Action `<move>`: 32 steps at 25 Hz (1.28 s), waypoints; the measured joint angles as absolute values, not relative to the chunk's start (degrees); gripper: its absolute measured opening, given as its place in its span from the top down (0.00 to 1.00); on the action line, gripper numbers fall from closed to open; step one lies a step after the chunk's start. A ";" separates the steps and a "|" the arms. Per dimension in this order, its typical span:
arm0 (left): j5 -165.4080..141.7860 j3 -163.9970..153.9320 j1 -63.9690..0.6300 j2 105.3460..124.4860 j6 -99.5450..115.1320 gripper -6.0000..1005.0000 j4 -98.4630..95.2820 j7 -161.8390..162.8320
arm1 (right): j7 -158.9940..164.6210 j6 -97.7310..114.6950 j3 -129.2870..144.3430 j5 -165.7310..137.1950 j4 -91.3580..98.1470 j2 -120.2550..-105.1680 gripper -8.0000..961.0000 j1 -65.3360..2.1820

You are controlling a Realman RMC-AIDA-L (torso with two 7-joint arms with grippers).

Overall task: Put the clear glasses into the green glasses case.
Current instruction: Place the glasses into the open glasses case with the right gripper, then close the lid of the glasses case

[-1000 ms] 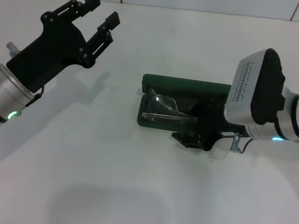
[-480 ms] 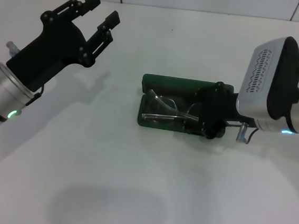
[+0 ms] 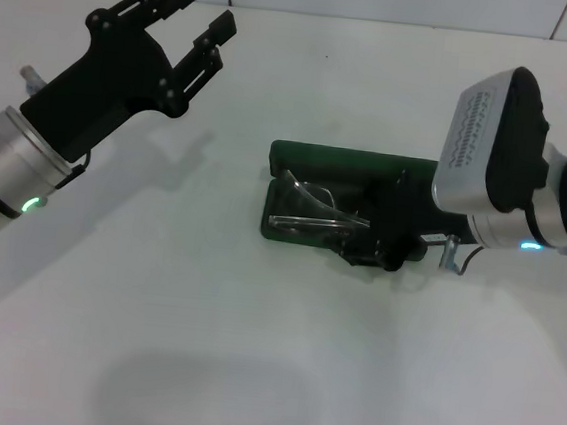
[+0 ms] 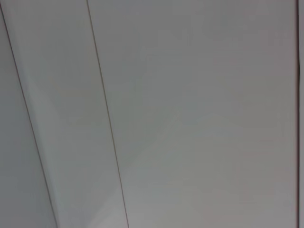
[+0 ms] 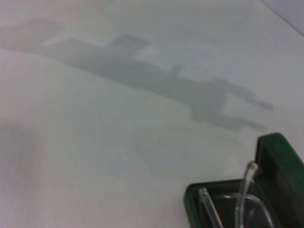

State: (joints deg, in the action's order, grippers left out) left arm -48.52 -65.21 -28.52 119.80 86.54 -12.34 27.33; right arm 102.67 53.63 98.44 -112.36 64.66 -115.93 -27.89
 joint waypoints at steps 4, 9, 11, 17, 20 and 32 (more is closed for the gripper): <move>-48.51 -65.21 -28.60 119.74 86.42 0.52 -12.32 27.33 | 102.66 51.81 97.74 -112.31 62.58 -116.02 0.46 -29.11; -48.52 -65.21 -28.59 119.71 85.42 0.52 -12.59 27.33 | 102.11 52.29 97.20 -111.48 65.44 -115.73 0.46 -27.56; -48.52 -65.21 -28.58 119.71 85.41 0.52 -12.66 27.33 | 101.42 55.75 95.35 -110.32 68.15 -115.61 0.46 -26.07; -48.51 -65.20 -28.22 119.65 86.57 0.52 -13.01 28.99 | 95.74 71.55 87.11 -102.49 68.34 -115.63 0.46 -24.90; -48.51 -65.05 -27.99 119.50 87.08 0.52 -13.06 30.70 | 93.68 75.47 85.90 -100.61 64.10 -115.61 0.46 -26.43; -47.30 -64.60 -26.20 119.47 86.00 0.52 -13.22 34.46 | 78.95 86.25 65.51 -94.27 49.17 -115.55 0.46 -23.64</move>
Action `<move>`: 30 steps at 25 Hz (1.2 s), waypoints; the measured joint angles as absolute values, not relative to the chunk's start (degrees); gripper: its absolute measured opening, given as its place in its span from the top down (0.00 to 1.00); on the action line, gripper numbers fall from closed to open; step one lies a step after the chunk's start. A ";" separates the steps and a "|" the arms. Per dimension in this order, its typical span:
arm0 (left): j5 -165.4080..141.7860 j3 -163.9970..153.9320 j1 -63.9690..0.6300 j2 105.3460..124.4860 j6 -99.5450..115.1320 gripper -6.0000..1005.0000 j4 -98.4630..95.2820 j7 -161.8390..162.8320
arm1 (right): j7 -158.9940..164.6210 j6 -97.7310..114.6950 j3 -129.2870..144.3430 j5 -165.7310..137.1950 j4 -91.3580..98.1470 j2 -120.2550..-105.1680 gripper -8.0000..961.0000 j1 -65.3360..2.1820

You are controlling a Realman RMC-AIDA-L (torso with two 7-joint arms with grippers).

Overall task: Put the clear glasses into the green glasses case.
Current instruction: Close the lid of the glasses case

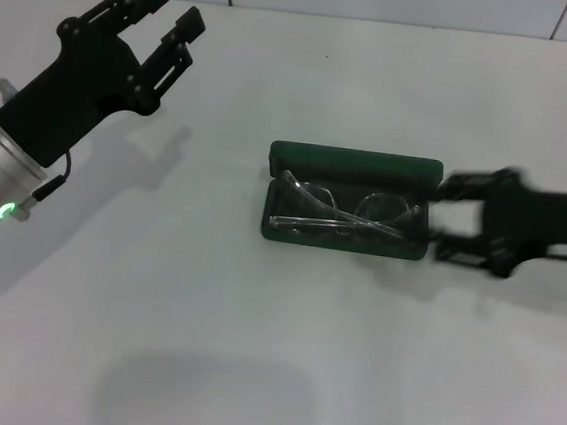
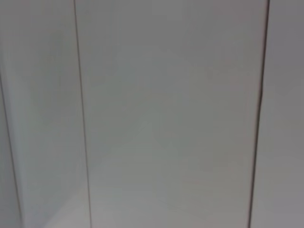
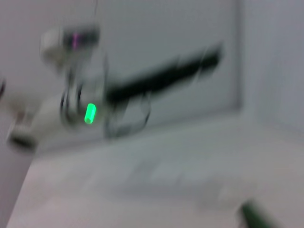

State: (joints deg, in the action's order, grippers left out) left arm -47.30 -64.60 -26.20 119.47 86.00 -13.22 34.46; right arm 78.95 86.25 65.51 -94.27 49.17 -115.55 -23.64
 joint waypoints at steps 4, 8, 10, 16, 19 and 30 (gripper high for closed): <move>-47.39 -64.63 -25.57 119.57 85.35 0.52 -13.18 34.36 | 64.63 92.69 53.15 -85.54 40.45 -115.46 0.46 -20.67; -48.17 -65.07 -25.94 119.62 82.35 0.52 -13.10 34.75 | 48.11 93.64 45.14 -76.54 27.26 -115.60 0.46 -20.28; -48.97 -65.11 -26.44 119.66 80.90 0.52 -13.09 35.32 | 42.15 93.42 43.79 -72.73 22.36 -115.69 0.46 -20.33; -53.96 -65.13 -29.36 119.72 76.07 0.52 -13.04 38.44 | 40.37 91.13 50.42 -75.79 19.31 -115.02 0.46 -22.83; -54.44 -65.13 -29.81 119.84 75.66 0.52 -13.00 38.47 | 46.41 90.49 56.98 -82.06 21.39 -114.48 0.46 -26.28; -54.50 -65.12 -29.63 119.84 75.56 0.52 -13.19 37.80 | 57.14 79.32 68.69 -89.11 23.54 -116.14 0.46 -35.43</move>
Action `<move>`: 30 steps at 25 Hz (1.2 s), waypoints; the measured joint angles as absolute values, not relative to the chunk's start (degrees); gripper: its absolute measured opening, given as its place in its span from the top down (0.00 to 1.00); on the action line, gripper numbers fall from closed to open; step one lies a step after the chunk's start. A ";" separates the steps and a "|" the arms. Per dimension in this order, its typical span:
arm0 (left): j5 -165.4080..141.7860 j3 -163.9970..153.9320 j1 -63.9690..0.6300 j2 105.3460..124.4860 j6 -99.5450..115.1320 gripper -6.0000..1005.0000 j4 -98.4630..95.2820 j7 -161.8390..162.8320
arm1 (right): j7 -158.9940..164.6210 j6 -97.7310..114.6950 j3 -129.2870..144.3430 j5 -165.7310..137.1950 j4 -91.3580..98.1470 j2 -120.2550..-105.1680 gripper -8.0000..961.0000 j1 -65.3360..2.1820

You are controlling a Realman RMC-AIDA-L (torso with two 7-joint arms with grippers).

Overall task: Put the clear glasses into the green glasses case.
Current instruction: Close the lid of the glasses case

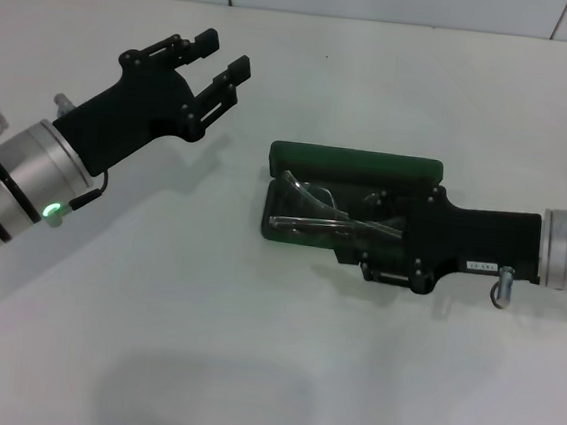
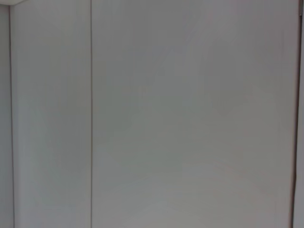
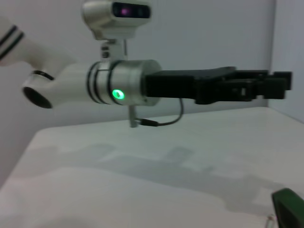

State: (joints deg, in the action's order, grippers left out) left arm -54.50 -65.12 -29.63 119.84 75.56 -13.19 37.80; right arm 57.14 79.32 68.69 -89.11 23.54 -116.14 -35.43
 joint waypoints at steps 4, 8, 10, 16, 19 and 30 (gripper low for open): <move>-54.50 -65.12 -29.37 119.81 75.50 0.52 -13.13 37.32 | 57.18 75.94 70.62 -87.03 23.40 -116.16 0.46 -35.58; -54.50 -65.12 -29.45 119.79 75.42 0.52 -13.11 37.30 | 57.79 73.54 71.91 -86.66 23.04 -116.18 0.46 -35.98; -54.50 -65.12 -29.50 119.79 75.40 0.52 -13.10 37.28 | 58.78 72.27 72.80 -86.65 22.99 -116.19 0.46 -36.19; -54.49 -65.12 -29.60 119.79 75.09 0.52 -13.10 36.63 | 60.74 69.51 75.56 -86.65 22.99 -116.19 0.46 -36.87; -54.49 -65.12 -29.61 119.79 74.88 0.52 -13.09 36.41 | 61.04 68.96 75.92 -86.65 22.99 -116.19 0.46 -37.13; -54.49 -65.12 -29.35 119.79 74.89 0.52 -13.09 36.39 | 60.89 71.16 75.78 -86.10 24.25 -116.16 0.46 -35.92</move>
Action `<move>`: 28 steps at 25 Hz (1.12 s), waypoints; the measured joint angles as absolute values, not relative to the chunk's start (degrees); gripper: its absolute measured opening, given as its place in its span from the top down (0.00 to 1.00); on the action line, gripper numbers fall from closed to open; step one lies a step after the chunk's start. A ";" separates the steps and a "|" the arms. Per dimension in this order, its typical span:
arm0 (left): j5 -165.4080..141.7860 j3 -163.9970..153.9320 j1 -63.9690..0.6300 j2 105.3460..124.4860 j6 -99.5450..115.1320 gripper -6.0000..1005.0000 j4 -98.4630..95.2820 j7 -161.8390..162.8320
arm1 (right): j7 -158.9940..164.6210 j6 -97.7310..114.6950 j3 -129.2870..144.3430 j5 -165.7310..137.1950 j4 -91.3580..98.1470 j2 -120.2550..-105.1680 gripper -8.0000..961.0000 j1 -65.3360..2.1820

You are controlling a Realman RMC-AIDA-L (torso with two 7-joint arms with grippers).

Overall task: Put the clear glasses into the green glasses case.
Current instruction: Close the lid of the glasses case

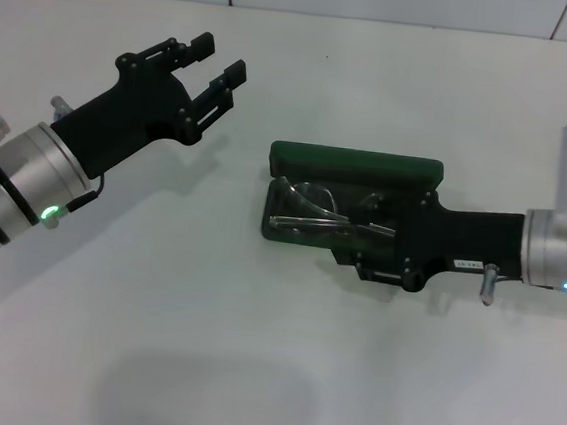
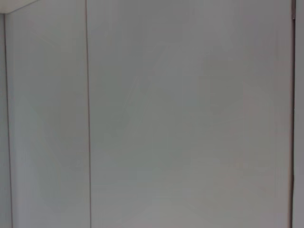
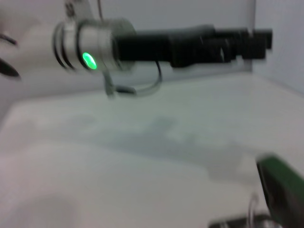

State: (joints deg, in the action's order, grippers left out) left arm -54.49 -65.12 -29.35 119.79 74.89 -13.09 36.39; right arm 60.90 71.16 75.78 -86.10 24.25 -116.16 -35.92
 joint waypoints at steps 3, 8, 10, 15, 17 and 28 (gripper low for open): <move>-54.48 -65.12 -29.32 119.79 75.11 0.52 -13.09 36.51 | 60.36 75.28 75.36 -83.50 27.46 -115.82 0.46 -32.89; -54.00 -64.92 -28.94 119.79 75.30 0.52 -13.09 36.94 | 56.80 77.65 74.20 -78.62 33.74 -115.50 0.46 -25.59; -53.96 -64.97 -28.95 119.79 75.04 0.52 -13.09 37.53 | 53.81 77.91 70.63 -76.71 34.13 -115.72 0.46 -22.94; -55.03 -65.23 -31.04 119.79 71.33 0.52 -13.09 42.79 | 44.60 82.82 61.46 -62.59 27.79 -115.84 0.46 -18.27; -55.66 -65.93 -32.86 119.82 68.66 0.52 -13.05 45.54 | 38.67 88.08 58.74 -54.70 21.78 -115.75 0.46 -17.40; -56.58 -84.26 -45.43 120.31 57.98 0.52 -13.86 63.28 | 27.29 95.83 56.81 -43.65 10.66 -115.93 0.46 -18.00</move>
